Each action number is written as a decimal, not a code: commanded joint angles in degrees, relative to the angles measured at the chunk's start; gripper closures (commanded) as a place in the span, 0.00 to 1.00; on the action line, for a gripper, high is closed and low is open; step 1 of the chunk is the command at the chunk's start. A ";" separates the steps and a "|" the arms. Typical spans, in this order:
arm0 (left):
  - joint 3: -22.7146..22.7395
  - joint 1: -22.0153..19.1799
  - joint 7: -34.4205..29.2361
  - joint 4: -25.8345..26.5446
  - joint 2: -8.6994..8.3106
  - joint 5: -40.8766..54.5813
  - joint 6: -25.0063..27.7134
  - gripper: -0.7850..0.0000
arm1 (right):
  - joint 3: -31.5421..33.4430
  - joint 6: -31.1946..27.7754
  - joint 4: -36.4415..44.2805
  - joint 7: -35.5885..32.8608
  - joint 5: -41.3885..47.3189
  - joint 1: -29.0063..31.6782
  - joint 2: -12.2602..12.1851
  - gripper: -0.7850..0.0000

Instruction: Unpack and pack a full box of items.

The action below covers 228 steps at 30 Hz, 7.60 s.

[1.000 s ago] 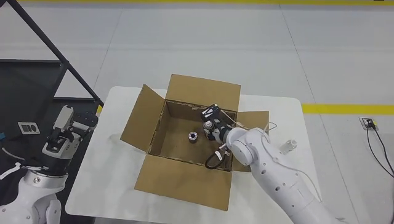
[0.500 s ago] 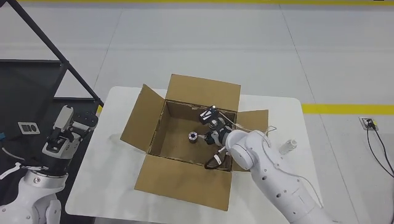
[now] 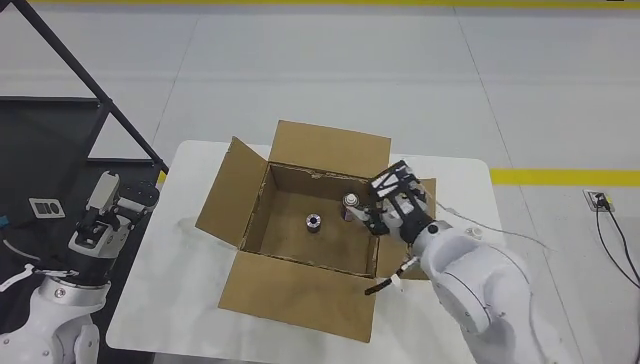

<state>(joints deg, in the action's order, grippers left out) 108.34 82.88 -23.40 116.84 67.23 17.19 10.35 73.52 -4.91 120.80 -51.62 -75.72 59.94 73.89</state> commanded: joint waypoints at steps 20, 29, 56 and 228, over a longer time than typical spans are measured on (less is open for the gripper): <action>0.00 0.00 0.00 0.00 0.00 0.00 0.00 0.00 | 27.19 -12.55 -19.82 1.02 9.46 12.45 -3.02 0.00; 0.00 0.00 0.00 0.00 0.00 0.00 0.00 0.00 | 22.66 -12.40 -33.22 5.07 8.86 5.72 -3.25 0.00; 0.00 0.00 0.00 0.00 0.00 0.00 0.00 0.00 | 25.97 -7.39 -12.11 4.53 12.79 6.87 -5.09 1.00; -17.22 -13.18 -13.63 -10.87 -1.72 -12.54 -11.17 0.00 | -7.17 -10.43 -35.81 7.98 52.54 -15.43 -2.51 0.00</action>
<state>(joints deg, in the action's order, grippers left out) 88.33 68.27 -35.04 105.33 65.82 3.77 -1.05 66.39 -15.33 85.08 -43.70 -23.28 44.52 71.36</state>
